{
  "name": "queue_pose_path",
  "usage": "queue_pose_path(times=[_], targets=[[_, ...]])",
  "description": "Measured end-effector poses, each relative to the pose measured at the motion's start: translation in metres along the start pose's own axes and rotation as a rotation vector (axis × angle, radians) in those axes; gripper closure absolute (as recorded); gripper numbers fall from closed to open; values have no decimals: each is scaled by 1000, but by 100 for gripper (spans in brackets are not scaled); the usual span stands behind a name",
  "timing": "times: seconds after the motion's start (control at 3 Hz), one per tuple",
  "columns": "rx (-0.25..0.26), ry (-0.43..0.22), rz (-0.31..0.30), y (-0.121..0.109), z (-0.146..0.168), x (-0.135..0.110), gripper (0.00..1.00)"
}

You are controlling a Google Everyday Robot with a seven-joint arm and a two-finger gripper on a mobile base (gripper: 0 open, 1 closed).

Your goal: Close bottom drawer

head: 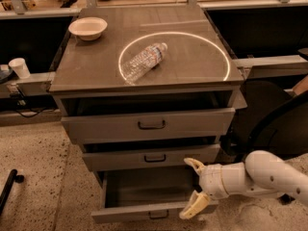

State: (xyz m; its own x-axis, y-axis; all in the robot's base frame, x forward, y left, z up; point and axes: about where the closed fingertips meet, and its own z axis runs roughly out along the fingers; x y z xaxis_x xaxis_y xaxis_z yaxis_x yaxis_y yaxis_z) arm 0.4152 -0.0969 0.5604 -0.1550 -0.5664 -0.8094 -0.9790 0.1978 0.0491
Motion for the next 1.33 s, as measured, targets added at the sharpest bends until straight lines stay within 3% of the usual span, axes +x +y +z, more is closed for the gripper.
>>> queue_pose_path(times=[0.33, 0.67, 1.0, 1.33], targets=[[106, -170, -71, -48, 41, 41, 0], [105, -168, -71, -47, 40, 40, 0], [90, -139, -52, -55, 61, 68, 0], [54, -60, -113, -58, 97, 122, 0]])
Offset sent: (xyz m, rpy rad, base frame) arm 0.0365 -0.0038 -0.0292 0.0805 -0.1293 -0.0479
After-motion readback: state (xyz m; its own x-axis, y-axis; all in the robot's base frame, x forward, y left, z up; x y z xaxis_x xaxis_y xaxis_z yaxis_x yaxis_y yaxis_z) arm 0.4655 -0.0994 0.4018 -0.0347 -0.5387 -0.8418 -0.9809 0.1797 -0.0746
